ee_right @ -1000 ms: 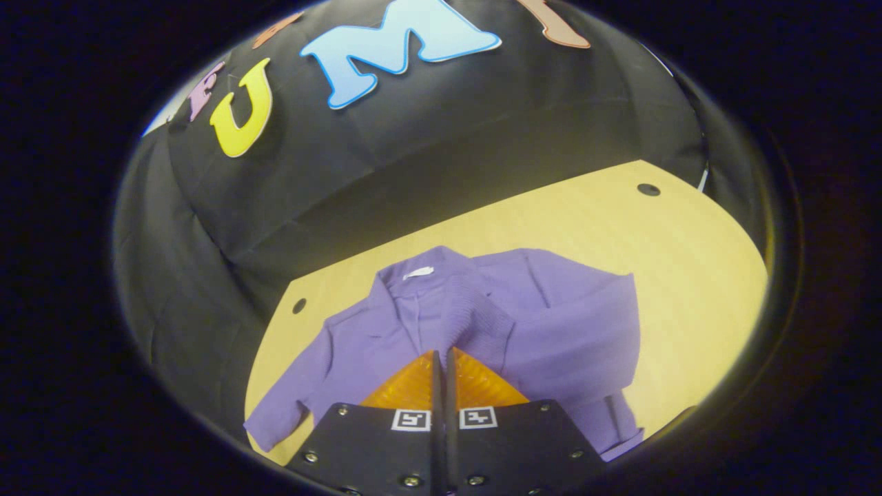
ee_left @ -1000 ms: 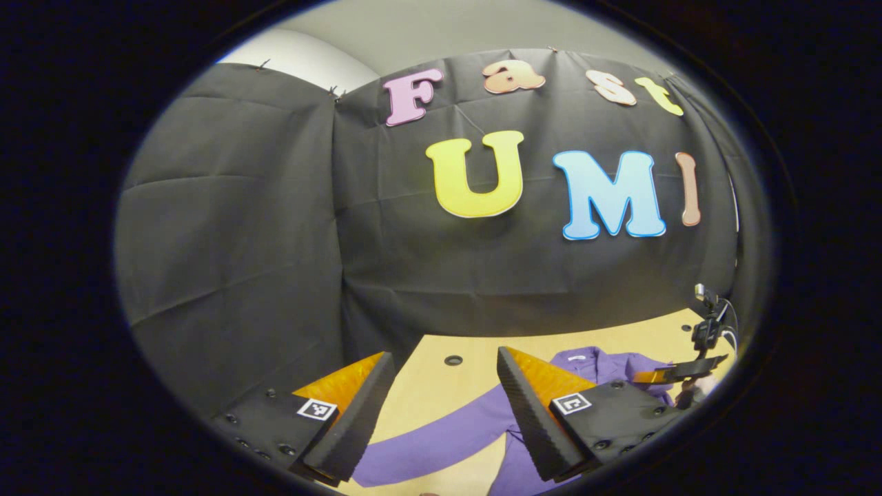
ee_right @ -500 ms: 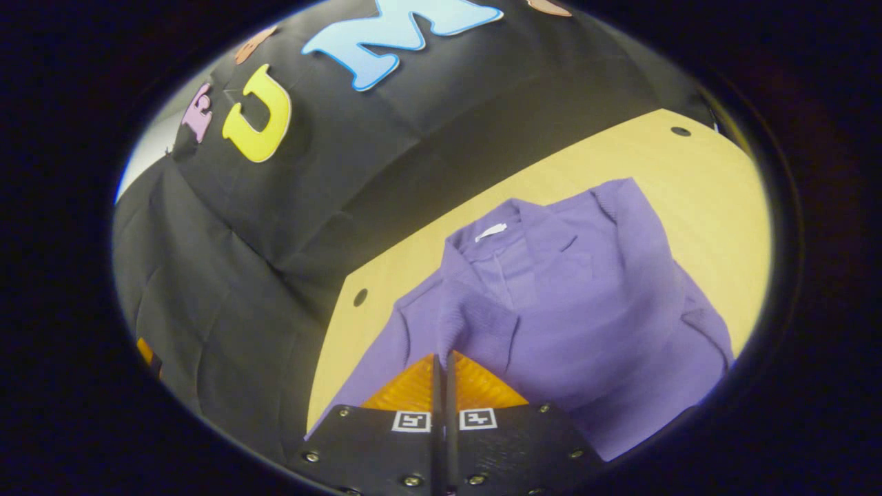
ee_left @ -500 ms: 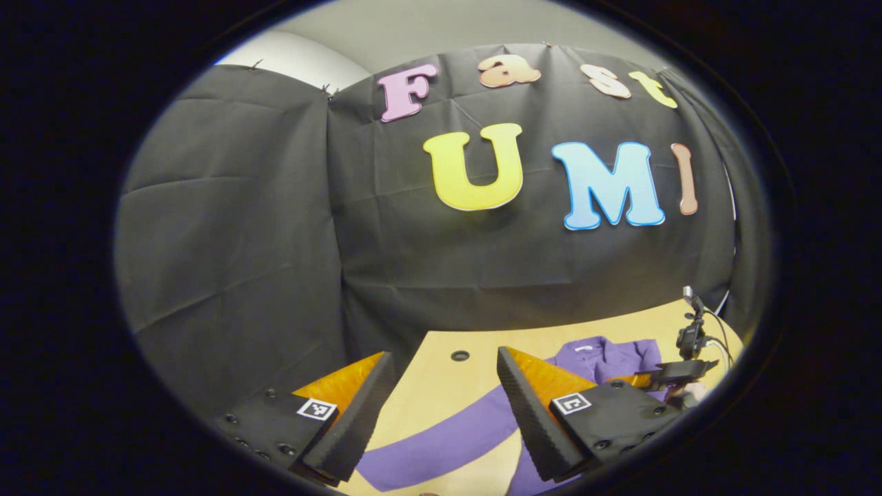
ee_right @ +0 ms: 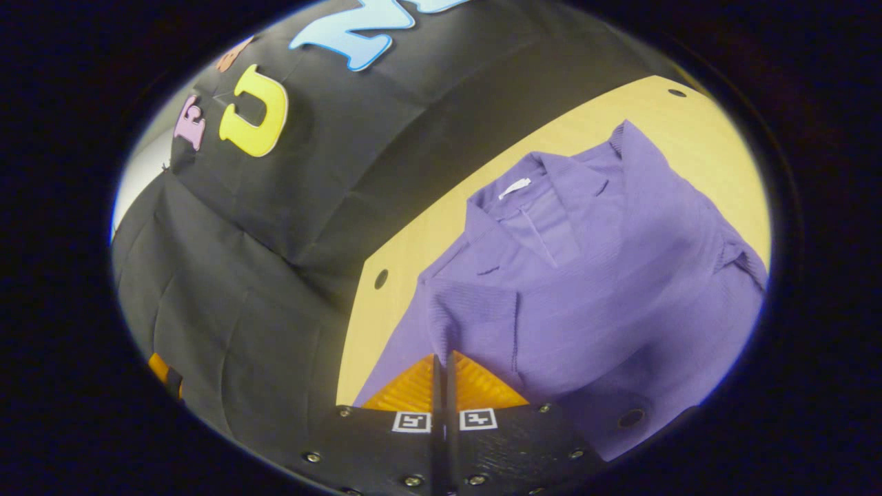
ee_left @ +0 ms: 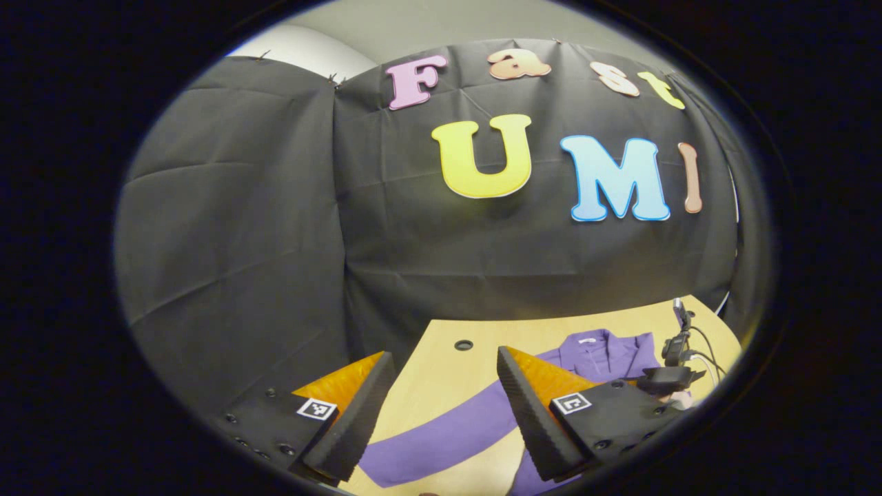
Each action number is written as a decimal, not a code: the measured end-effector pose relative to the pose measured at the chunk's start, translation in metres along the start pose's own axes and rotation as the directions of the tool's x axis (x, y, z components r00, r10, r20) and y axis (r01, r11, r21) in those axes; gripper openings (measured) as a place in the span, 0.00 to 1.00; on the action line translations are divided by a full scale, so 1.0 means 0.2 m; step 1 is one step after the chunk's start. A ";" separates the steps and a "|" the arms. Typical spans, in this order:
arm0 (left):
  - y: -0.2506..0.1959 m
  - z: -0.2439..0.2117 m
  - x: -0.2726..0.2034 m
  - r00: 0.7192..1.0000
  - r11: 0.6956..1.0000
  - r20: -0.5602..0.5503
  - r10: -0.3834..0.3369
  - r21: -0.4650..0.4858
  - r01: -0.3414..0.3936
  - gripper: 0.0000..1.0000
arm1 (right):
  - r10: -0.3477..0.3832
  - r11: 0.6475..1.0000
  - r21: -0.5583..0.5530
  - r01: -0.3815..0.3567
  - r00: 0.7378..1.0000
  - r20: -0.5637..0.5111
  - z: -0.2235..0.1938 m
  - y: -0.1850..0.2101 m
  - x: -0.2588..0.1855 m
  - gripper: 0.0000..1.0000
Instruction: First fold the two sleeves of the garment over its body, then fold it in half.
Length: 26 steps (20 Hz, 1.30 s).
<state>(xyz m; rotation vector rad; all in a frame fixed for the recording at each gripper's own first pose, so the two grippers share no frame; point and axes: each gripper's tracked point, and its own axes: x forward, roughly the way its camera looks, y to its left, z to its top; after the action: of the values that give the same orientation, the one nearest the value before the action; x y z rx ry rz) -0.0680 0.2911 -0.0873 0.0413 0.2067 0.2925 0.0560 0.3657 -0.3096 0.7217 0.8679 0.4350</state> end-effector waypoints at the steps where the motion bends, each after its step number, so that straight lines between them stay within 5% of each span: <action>1: 0.00 0.00 0.00 1.000 1.000 -0.002 0.001 0.000 -0.001 1.00 | -0.012 1.000 -0.003 0.012 1.000 0.009 0.01 0.00 0.00 0.00; 11: 0.03 -0.11 0.01 0.999 0.999 -0.039 0.014 -0.040 -0.015 1.00 | 0.004 1.000 0.012 -0.005 0.998 0.055 0.07 0.05 -0.02 0.10; 13: 0.07 -0.16 -0.01 0.998 0.999 -0.054 0.019 -0.040 -0.021 1.00 | -0.010 1.000 -0.005 0.010 0.999 0.052 0.07 0.03 -0.04 0.35; 15: 0.09 -0.24 0.00 0.997 0.999 -0.077 0.023 -0.031 -0.025 1.00 | -0.019 0.999 -0.027 0.021 0.999 0.051 0.07 0.04 -0.06 0.07; 16: 0.10 -0.29 0.00 0.995 0.999 -0.093 0.026 -0.031 -0.029 1.00 | -0.023 0.999 -0.039 0.025 0.998 0.052 0.08 0.04 -0.09 0.22; 21: 0.17 -0.58 0.01 0.979 0.992 -0.198 0.046 -0.106 -0.068 0.99 | -0.046 0.993 -0.104 0.052 0.997 0.060 0.11 0.04 -0.20 0.22; 22: 0.19 -0.65 0.01 0.974 0.990 -0.219 0.059 -0.114 -0.085 1.00 | -0.052 0.991 -0.117 0.059 0.997 0.062 0.12 0.04 -0.23 0.12; 23: 0.22 -0.72 0.01 0.968 0.988 -0.240 0.074 -0.114 -0.104 0.96 | -0.061 0.989 -0.132 0.070 0.996 0.069 0.14 0.03 -0.26 0.24; 26: 0.34 -0.96 0.01 0.943 0.981 -0.306 0.130 -0.100 -0.168 1.00 | -0.082 0.981 -0.169 0.096 0.993 0.090 0.20 0.02 -0.35 0.24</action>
<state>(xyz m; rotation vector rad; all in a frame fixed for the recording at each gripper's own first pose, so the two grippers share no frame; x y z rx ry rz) -0.1242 0.3584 -0.2702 -0.1132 0.4872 0.4632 0.0475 0.3105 -0.2522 0.5354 0.7708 0.3924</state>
